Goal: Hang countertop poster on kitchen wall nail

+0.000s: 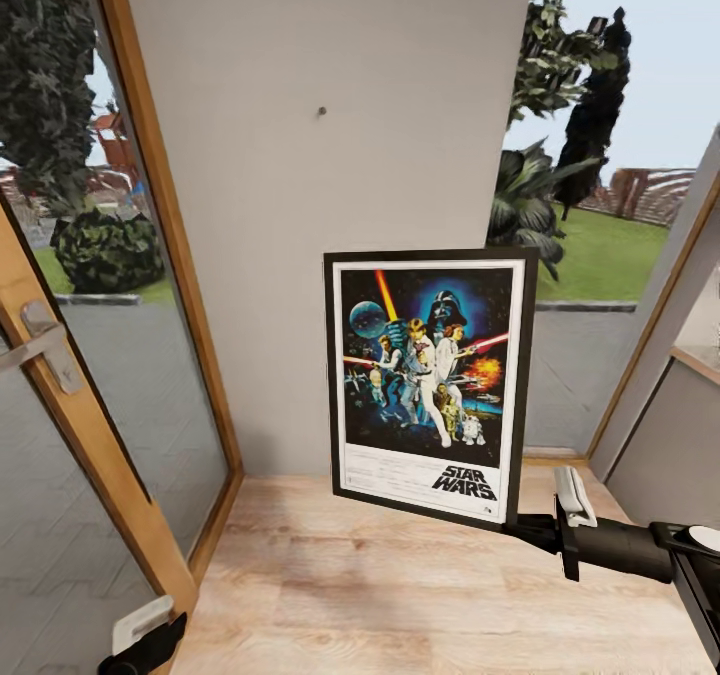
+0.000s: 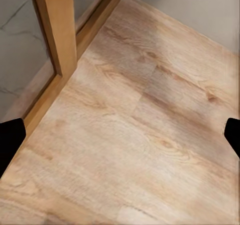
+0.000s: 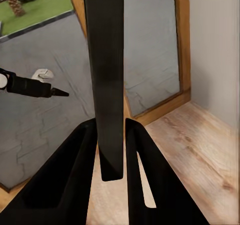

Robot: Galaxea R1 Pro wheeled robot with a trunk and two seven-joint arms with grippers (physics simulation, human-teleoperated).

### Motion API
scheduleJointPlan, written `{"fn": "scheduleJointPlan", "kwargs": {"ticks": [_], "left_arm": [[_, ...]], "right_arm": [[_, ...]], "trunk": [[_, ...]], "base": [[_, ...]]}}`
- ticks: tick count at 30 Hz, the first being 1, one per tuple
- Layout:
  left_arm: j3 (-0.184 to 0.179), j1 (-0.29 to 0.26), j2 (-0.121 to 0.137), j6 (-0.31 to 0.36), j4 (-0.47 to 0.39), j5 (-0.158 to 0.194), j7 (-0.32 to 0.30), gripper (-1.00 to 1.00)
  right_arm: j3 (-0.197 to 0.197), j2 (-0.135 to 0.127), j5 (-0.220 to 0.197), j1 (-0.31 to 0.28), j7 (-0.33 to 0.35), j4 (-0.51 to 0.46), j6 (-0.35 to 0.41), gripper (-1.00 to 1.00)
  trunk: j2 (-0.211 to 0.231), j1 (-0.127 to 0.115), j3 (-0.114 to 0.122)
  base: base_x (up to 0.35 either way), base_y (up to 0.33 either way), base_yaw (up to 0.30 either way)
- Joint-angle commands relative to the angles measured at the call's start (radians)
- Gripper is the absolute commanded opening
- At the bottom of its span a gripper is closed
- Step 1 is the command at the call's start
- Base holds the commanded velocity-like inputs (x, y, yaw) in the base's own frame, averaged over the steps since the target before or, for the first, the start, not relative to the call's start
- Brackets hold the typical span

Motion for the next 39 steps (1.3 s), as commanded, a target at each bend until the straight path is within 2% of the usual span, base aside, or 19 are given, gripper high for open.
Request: {"fn": "scheduleJointPlan", "kwargs": {"ticks": [1,12,14,16,17,20,21,30,32,33,36,37,39], "left_arm": [[0.002,-0.001,0.000,-0.001,0.002,0.010,-0.007,1.00],[0.002,-0.001,0.001,-0.004,0.004,0.008,-0.007,1.00],[0.002,-0.001,0.001,-0.003,0.027,0.007,-0.007,1.00],[0.001,-0.001,0.003,-0.005,0.086,0.001,-0.007,1.00],[0.000,-0.001,0.005,-0.007,0.124,-0.011,-0.007,1.00],[0.000,-0.001,0.007,-0.010,0.162,-0.041,-0.007,1.00],[0.000,-0.001,0.009,-0.011,0.189,-0.073,-0.006,1.00],[0.000,-0.001,0.026,-0.021,0.202,-0.091,-0.006,1.00],[0.000,-0.001,0.026,-0.021,0.202,-0.093,-0.006,1.00],[0.001,-0.001,0.026,-0.021,0.202,-0.094,-0.006,1.00],[0.001,-0.001,0.026,-0.021,0.202,-0.095,-0.006,1.00],[0.000,-0.001,0.025,-0.021,0.202,-0.095,-0.006,1.00],[0.000,-0.001,0.025,-0.021,0.202,-0.095,-0.006,1.00]], "right_arm": [[-0.001,0.000,-0.001,-0.001,0.006,0.000,0.013,-1.00],[-0.001,0.000,-0.001,-0.001,0.006,0.000,0.014,-1.00],[-0.003,0.000,-0.001,-0.001,0.006,0.000,0.015,-1.00],[-0.003,0.000,-0.001,-0.001,0.007,-0.001,0.015,-1.00],[-0.004,0.000,-0.001,-0.001,0.007,0.000,0.015,-1.00],[-0.005,-0.001,-0.001,-0.001,0.009,-0.001,0.015,-1.00],[-0.004,-0.001,-0.001,-0.001,0.010,-0.007,0.016,-1.00],[0.000,0.001,-0.005,-0.014,0.004,-0.043,0.020,-1.00],[0.002,0.001,-0.060,-0.067,0.003,-0.046,0.040,-1.00],[0.007,0.002,-0.122,-0.148,0.003,-0.078,0.152,-1.00],[0.021,0.002,-0.135,-0.207,0.002,-0.106,0.213,-1.00],[0.045,0.003,-0.140,-0.269,0.002,-0.119,0.267,-1.00],[0.054,0.003,-0.141,-0.299,0.002,-0.122,0.290,-1.00]], "trunk": [[-0.002,0.001,-0.002],[-0.002,0.001,-0.002],[-0.002,0.001,-0.002],[-0.002,0.001,-0.002],[-0.002,0.001,-0.002],[-0.002,0.001,-0.002],[-0.002,0.001,-0.002],[-0.002,0.001,-0.002],[-0.002,0.001,-0.002],[-0.002,0.001,-0.002],[-0.002,0.001,-0.002],[-0.002,0.001,-0.002],[-0.002,0.001,-0.002]], "base": [[0.006,0.006,-0.064],[0.001,0.001,-0.036],[0.000,0.000,-0.001],[0.000,0.000,0.000],[0.000,0.000,0.000],[0.000,0.000,0.000],[0.000,0.000,0.000],[0.000,0.000,0.000],[0.000,0.000,0.000],[0.000,0.000,0.000],[0.000,0.000,0.000],[0.000,0.000,0.000],[0.000,0.000,0.000]]}}
